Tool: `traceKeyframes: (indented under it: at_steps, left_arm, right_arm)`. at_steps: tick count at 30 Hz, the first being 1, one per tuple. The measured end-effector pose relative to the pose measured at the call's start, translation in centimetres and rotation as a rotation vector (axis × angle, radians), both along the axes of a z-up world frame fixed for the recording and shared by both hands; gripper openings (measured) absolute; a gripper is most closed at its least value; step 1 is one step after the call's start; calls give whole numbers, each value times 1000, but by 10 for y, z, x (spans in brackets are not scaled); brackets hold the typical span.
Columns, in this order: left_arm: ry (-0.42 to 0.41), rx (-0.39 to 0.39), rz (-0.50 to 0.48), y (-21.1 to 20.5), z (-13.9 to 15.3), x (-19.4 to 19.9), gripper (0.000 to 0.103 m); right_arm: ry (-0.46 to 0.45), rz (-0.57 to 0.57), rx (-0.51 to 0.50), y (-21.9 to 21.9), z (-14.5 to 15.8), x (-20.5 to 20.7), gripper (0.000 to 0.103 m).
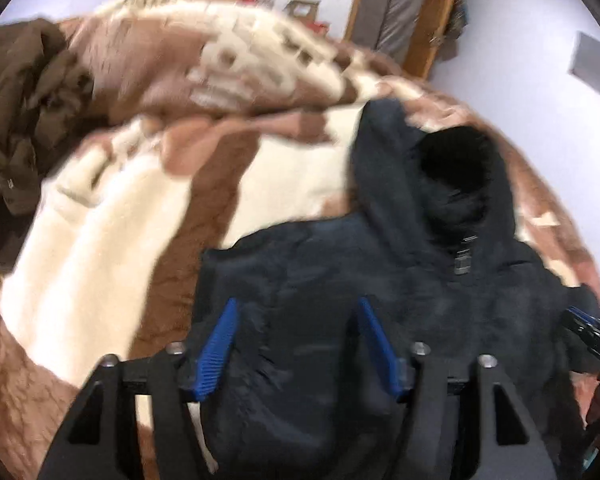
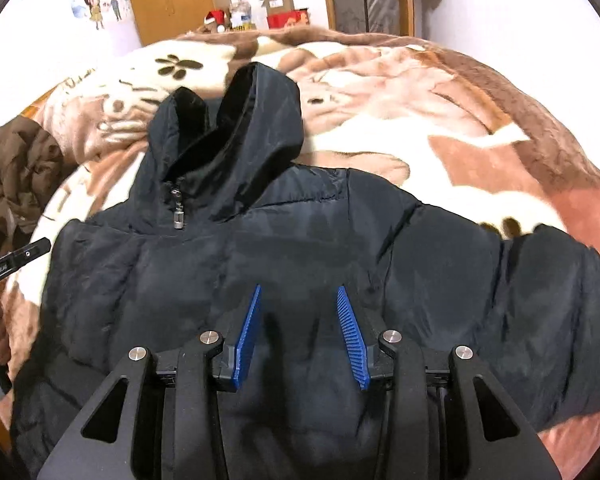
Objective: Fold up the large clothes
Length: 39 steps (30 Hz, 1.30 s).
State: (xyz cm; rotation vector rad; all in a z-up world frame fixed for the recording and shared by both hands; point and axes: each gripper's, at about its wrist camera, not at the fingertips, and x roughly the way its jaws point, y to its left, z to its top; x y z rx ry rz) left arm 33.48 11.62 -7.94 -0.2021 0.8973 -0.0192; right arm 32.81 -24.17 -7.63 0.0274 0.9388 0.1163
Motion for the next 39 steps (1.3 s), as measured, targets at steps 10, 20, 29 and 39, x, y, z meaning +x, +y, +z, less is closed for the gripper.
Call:
traceKeyframes:
  at_steps: [10, 20, 29, 39]
  left_arm:
    - [84, 6, -3, -4, -45, 17, 52]
    - [-18, -37, -78, -15, 3, -46, 47]
    - [80, -10, -52, -27, -24, -43, 46]
    - [-24, -41, -111, -61, 46, -150, 46]
  right_arm:
    - [98, -3, 4, -9, -43, 30, 39]
    - [35, 11, 26, -16, -10, -34, 39]
    - [91, -15, 44, -31, -24, -34, 40]
    - [-28, -76, 161, -57, 43, -148, 41]
